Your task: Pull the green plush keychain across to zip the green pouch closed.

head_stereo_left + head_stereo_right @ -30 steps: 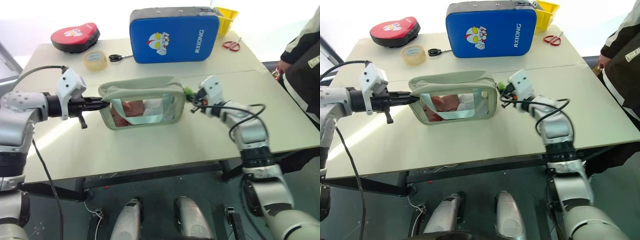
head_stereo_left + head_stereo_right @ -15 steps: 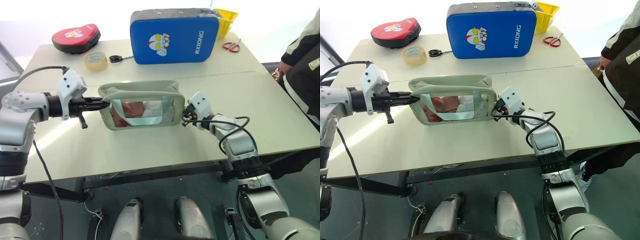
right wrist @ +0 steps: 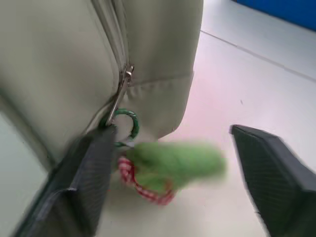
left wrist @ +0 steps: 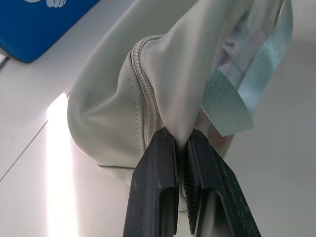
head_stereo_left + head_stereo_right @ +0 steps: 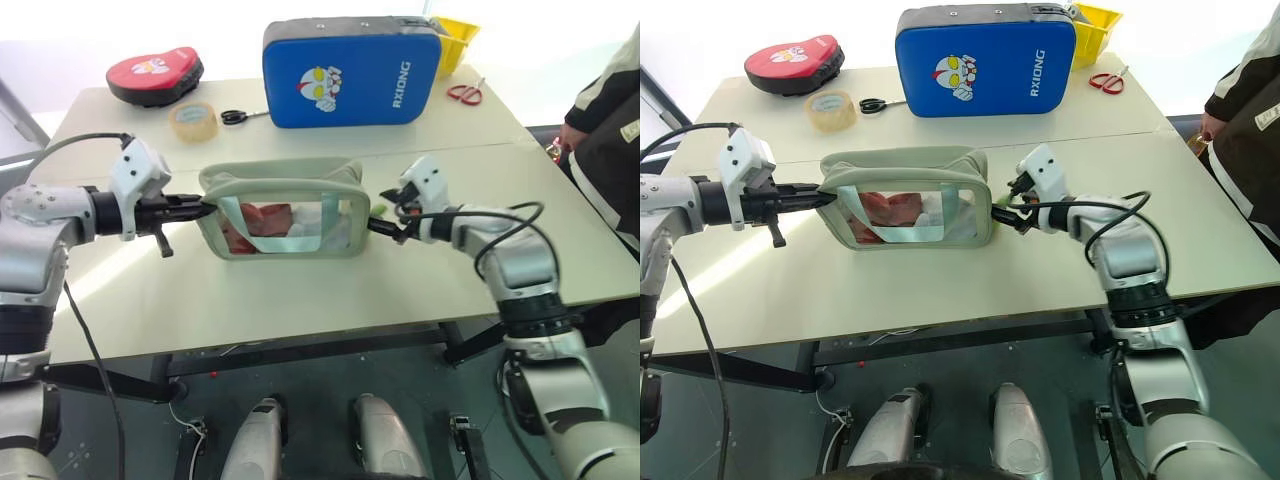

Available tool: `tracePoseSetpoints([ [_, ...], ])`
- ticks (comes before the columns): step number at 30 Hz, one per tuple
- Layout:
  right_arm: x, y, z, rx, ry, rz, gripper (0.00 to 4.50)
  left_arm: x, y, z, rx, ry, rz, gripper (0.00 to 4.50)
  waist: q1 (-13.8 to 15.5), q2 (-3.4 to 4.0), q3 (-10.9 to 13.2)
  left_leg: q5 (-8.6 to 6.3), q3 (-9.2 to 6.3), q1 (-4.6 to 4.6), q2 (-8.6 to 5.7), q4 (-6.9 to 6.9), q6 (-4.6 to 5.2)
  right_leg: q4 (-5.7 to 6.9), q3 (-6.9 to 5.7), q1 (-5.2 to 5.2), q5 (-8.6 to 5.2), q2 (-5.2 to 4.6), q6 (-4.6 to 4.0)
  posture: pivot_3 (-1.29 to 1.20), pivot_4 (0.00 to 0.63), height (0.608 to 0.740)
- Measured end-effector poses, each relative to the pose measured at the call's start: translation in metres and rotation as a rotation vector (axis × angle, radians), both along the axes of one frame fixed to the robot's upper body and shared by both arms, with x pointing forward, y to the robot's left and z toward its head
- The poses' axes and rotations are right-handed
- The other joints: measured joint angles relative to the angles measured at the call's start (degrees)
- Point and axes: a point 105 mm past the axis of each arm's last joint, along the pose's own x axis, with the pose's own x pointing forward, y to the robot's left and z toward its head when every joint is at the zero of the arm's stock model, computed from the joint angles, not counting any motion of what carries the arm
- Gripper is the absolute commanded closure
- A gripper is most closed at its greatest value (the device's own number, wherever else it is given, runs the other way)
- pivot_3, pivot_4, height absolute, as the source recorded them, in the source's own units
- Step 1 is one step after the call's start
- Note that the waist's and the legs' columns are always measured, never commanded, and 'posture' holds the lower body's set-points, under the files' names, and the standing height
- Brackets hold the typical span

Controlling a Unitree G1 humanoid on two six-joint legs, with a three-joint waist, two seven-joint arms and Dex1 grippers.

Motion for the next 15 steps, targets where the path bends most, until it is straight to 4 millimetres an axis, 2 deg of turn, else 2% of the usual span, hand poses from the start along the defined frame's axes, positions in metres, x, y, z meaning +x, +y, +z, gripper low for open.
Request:
tracePoseSetpoints([
  [4, -0.01, -0.024, 0.045, -0.113, -0.078, 0.114, 0.07, 0.0, 0.0, 0.001, 0.002, -0.002, -0.008, 4.5, -0.12, 0.02, 0.02, -0.02, 0.02, -0.04, 0.01, 0.0, 0.02, -0.07, -0.01, -0.02, 0.0, 0.01, 0.0, 0.0, 0.15, 0.74],
  [6, -0.009, -0.035, 0.066, -0.146, -0.113, 0.141, 0.07, 0.001, 0.002, 0.002, -0.002, 0.001, -0.004, 4.5, -0.29, 0.02, 0.02, -0.02, 0.02, -0.04, 0.02, -0.01, 0.02, -0.09, -0.01, -0.02, -0.01, 0.0, 0.0, 0.0, 0.15, 0.74],
  [7, -0.007, -0.039, 0.075, -0.157, -0.13, 0.149, 0.0, 0.001, 0.002, 0.002, -0.003, 0.003, -0.002, 3.7, -0.42, 0.02, 0.02, -0.02, 0.03, -0.04, 0.02, -0.01, 0.02, -0.09, -0.01, -0.03, -0.01, 0.0, 0.0, 0.0, 0.15, 0.74],
  [9, -0.005, -0.044, 0.085, -0.169, -0.154, 0.162, 0.0, 0.002, 0.003, 0.003, -0.008, 0.009, 0.002, 2.97, -0.47, 0.02, 0.02, -0.02, 0.03, -0.06, 0.02, -0.02, 0.02, -0.11, 0.0, -0.04, -0.01, 0.0, 0.0, 0.0, 0.15, 0.74],
  [13, -0.009, -0.04, 0.08, -0.186, -0.127, 0.238, 0.0, -0.002, 0.003, 0.006, -0.026, 0.033, 0.0, 0.96, -0.48, 0.02, 0.02, -0.02, 0.03, -0.18, 0.02, 0.01, 0.02, -0.11, 0.0, -0.13, 0.0, -0.01, 0.01, 0.0, 0.15, 0.74],
  [15, -0.012, -0.037, 0.079, -0.191, -0.116, 0.27, 0.0, -0.006, 0.009, 0.013, -0.054, 0.055, 0.009, 0.96, -0.54, 0.02, 0.02, -0.02, 0.03, -0.27, 0.02, 0.02, 0.02, -0.08, 0.0, -0.22, 0.0, 0.0, 0.01, 0.0, 0.15, 0.74],
])
